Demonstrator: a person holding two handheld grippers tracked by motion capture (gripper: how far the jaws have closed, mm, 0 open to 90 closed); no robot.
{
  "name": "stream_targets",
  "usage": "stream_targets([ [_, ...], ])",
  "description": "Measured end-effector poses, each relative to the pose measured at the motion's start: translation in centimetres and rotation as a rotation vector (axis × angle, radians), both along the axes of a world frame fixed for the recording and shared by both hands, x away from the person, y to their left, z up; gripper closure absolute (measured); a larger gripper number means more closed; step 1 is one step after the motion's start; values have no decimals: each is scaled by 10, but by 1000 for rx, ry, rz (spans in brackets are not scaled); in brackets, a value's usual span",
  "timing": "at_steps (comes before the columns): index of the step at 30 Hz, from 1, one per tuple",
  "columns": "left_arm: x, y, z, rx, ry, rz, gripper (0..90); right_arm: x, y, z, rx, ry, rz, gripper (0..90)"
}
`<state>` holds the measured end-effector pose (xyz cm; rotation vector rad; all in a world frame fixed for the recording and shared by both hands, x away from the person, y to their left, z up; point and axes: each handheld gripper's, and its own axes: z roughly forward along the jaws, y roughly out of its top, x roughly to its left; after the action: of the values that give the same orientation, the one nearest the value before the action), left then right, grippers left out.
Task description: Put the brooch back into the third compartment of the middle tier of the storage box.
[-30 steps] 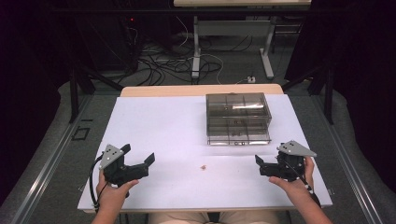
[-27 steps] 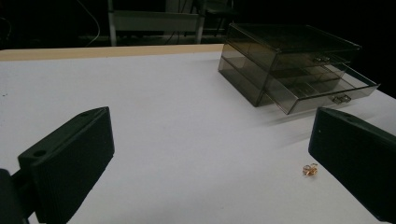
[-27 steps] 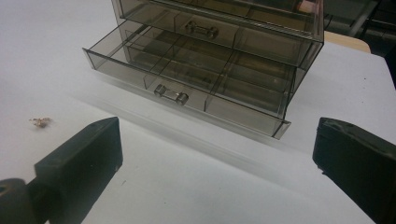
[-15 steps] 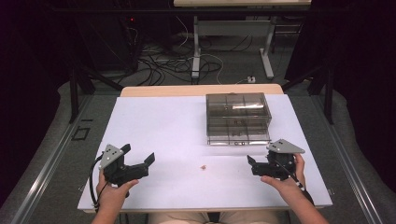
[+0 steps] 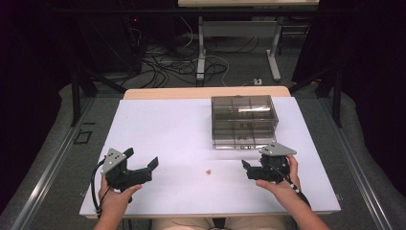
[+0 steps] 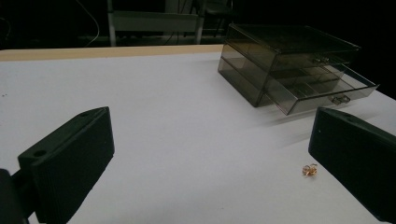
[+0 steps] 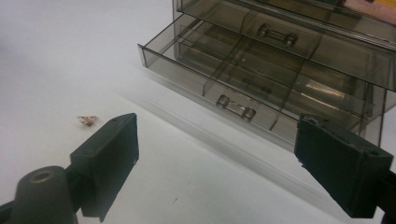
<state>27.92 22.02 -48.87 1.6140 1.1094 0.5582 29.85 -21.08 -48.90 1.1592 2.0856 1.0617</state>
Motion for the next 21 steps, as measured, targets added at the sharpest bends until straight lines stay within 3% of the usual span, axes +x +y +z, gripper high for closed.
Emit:
stream_targets([
  [11, 0, 0, 0, -1, -3, 0, 2, 6, 23, -3, -7, 32, 54, 153],
  [21, 0, 0, 0, -3, -4, -4, 2, 10, 40, -9, -23, 19, 115, 193],
])
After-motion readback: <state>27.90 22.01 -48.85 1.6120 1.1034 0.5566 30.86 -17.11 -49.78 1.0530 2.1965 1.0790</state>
